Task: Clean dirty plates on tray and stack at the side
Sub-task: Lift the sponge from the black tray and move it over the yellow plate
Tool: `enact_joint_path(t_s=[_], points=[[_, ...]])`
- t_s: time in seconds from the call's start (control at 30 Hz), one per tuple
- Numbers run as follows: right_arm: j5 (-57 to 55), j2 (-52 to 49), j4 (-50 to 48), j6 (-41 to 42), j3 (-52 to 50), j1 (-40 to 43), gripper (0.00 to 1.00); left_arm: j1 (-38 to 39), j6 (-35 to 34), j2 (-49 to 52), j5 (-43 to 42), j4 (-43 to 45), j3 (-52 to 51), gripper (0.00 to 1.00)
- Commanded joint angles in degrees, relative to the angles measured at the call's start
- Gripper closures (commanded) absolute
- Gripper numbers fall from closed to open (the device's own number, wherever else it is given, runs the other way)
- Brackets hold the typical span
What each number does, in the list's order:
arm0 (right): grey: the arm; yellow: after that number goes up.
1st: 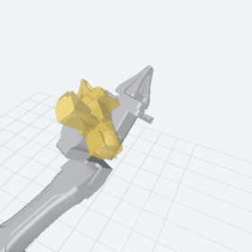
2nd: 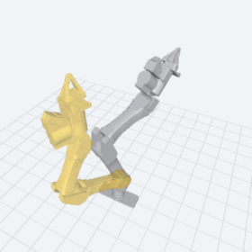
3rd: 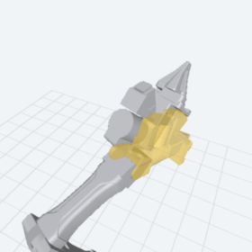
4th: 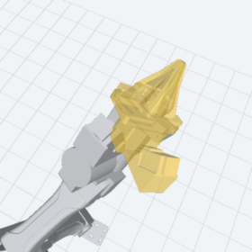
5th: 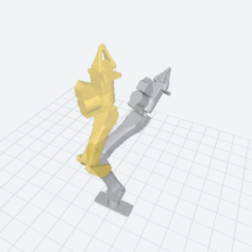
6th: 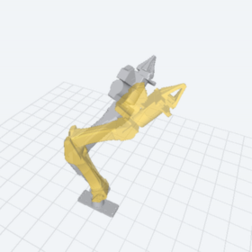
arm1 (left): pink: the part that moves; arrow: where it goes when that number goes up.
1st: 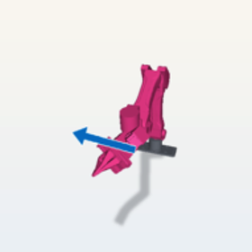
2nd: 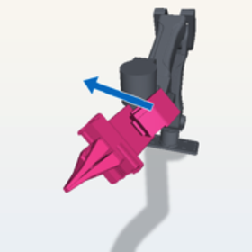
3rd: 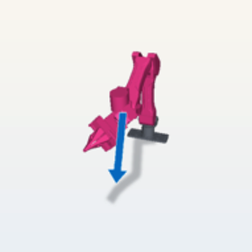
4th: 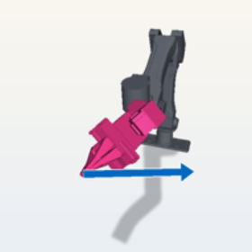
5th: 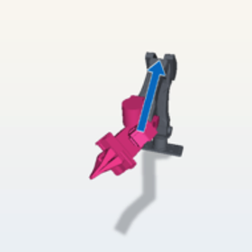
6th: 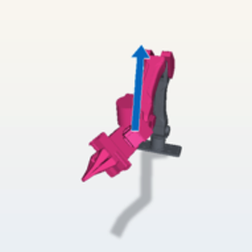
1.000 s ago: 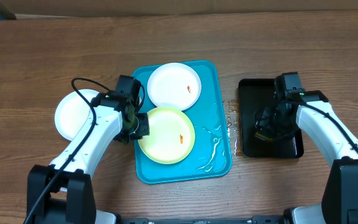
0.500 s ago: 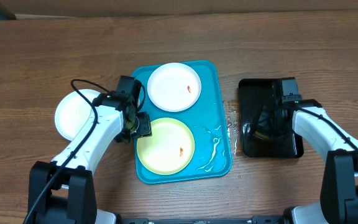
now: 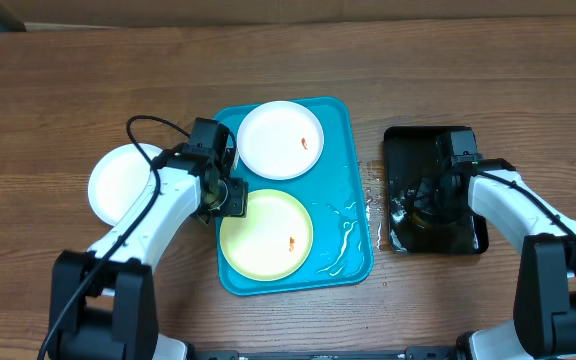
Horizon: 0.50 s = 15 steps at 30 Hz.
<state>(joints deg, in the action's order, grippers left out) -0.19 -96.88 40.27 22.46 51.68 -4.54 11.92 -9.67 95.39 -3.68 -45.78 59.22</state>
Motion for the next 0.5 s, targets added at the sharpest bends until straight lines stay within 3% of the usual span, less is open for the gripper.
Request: enact_joint_path(t_s=[0.0, 0.07, 0.13, 0.2, 0.27, 0.3, 0.47], points=[[0.7, -1.5, 2.0, 0.0, 0.3, -0.2, 0.96, 0.1, 2.4, 3.4, 0.3, 0.5, -0.3, 0.38], [0.7, -1.5, 4.1, -0.3, 1.9, -0.2, 0.96, 0.1, 2.4, 5.3, 0.2, 1.3, -0.3, 0.41], [0.7, -1.4, 6.6, -1.4, 4.0, -0.2, 0.96, 0.1, 2.4, 6.8, -0.8, 1.5, -0.3, 0.51], [0.7, -1.1, 9.4, -1.9, 6.4, -0.2, 0.96, 0.1, 2.4, 8.1, -2.2, 1.5, -0.3, 0.65], [0.8, -0.2, 12.1, -1.9, 8.9, -0.3, 0.96, 0.1, 2.4, 8.6, -2.8, 1.4, -0.3, 0.91], [1.4, 0.5, 13.1, -2.2, 9.9, -0.3, 0.96, 0.1, 2.4, 8.6, -3.0, 1.4, -0.3, 0.96], [6.5, 4.4, 16.2, -5.0, 13.1, -0.3, 0.96, 0.1, 2.4, 8.1, -3.8, 0.5, -0.1, 0.96]])
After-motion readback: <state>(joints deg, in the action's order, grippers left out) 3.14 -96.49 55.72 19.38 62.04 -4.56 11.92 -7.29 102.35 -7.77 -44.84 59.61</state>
